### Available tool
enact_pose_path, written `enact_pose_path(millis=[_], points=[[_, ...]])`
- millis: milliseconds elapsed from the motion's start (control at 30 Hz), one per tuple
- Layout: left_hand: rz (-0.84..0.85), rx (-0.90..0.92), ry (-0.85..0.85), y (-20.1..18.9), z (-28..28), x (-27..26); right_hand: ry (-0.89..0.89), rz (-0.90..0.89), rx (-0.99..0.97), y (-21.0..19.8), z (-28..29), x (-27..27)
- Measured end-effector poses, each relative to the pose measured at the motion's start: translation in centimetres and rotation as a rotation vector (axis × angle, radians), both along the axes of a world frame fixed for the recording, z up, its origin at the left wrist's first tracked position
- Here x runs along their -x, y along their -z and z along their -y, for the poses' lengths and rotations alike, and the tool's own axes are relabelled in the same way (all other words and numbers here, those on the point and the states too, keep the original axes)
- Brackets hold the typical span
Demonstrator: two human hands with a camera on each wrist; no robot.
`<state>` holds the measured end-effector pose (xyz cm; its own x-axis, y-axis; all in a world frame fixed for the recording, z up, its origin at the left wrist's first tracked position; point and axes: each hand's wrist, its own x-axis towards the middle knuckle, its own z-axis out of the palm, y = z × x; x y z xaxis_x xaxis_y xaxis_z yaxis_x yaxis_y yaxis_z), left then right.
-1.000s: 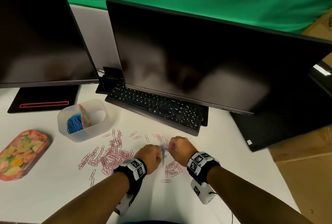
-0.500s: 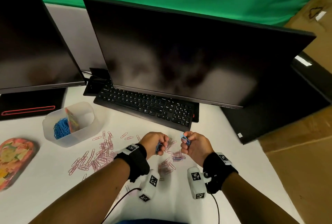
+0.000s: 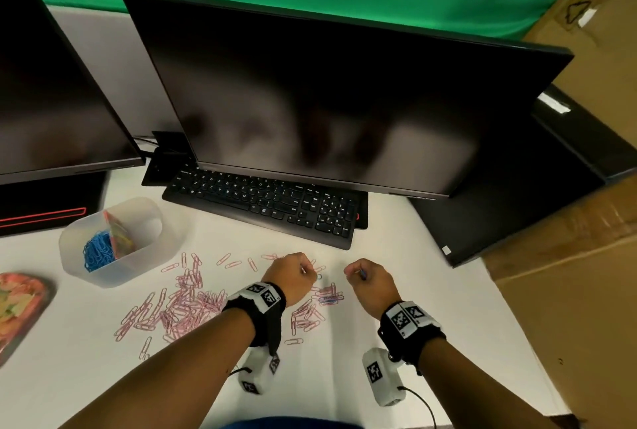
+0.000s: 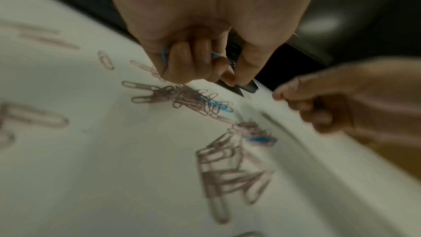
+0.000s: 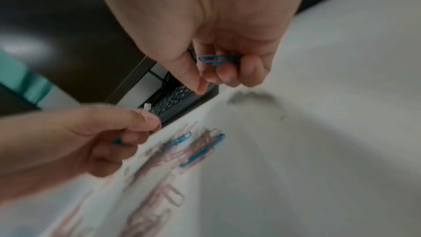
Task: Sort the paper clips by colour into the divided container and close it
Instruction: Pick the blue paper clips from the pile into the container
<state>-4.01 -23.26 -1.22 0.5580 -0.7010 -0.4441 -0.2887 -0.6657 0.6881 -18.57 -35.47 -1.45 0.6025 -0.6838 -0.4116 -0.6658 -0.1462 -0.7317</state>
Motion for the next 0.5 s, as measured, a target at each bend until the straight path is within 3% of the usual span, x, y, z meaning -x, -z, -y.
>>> enact_pose_path(millis=[100, 167, 300, 500], points=[[0.297, -0.077, 0.239, 0.4, 0.1, 0.1, -0.148, -0.073, 0.216, 0.1, 0.0, 0.4], [0.41, -0.129, 0.359, 0.4, 0.7, 0.0, -0.283, -0.126, 0.302, 0.2, -0.3, 0.7], [0.479, -0.257, 0.448, 0.7, 1.3, 0.1, -0.426, -0.181, 0.341, 1.0, -1.1, 1.4], [0.472, -0.314, 0.435, 1.2, 1.0, 0.0, -0.492, -0.183, 0.383, 1.5, -1.0, 1.3]])
